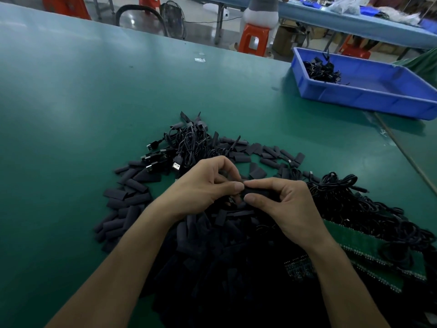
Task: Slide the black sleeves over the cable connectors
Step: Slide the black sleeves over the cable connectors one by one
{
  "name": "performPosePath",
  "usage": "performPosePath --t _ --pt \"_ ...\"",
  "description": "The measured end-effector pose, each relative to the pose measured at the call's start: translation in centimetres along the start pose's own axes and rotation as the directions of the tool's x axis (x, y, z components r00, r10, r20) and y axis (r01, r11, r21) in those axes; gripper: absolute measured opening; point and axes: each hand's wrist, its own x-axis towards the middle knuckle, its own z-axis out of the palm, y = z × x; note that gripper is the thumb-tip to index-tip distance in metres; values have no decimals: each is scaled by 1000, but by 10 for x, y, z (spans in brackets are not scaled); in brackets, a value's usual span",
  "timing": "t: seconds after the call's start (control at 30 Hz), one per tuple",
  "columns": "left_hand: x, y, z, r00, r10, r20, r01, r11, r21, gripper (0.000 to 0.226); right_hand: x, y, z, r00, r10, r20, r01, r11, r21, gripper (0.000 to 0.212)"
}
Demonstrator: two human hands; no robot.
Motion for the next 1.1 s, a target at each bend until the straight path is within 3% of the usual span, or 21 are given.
performPosePath --t 0.23,0.4,0.67,0.8,1.1 --pt "0 1 -1 999 -43 -11 43 999 -25 16 -1 2 -1 997 -37 -73 31 996 -80 23" --pt "-1 1 -3 994 -108 11 107 989 101 23 -3 2 1 988 -64 -138 48 992 -117 18" --pt "-3 7 -5 991 -123 -48 130 974 184 21 -5 7 4 986 -68 -154 52 993 -101 20" --pt "-3 8 -6 987 -141 -80 153 973 174 31 -5 7 6 985 -61 -159 49 996 -80 20" --pt "-3 3 -10 985 -172 -28 174 979 106 28 -3 5 2 995 -59 -81 57 998 -30 23"
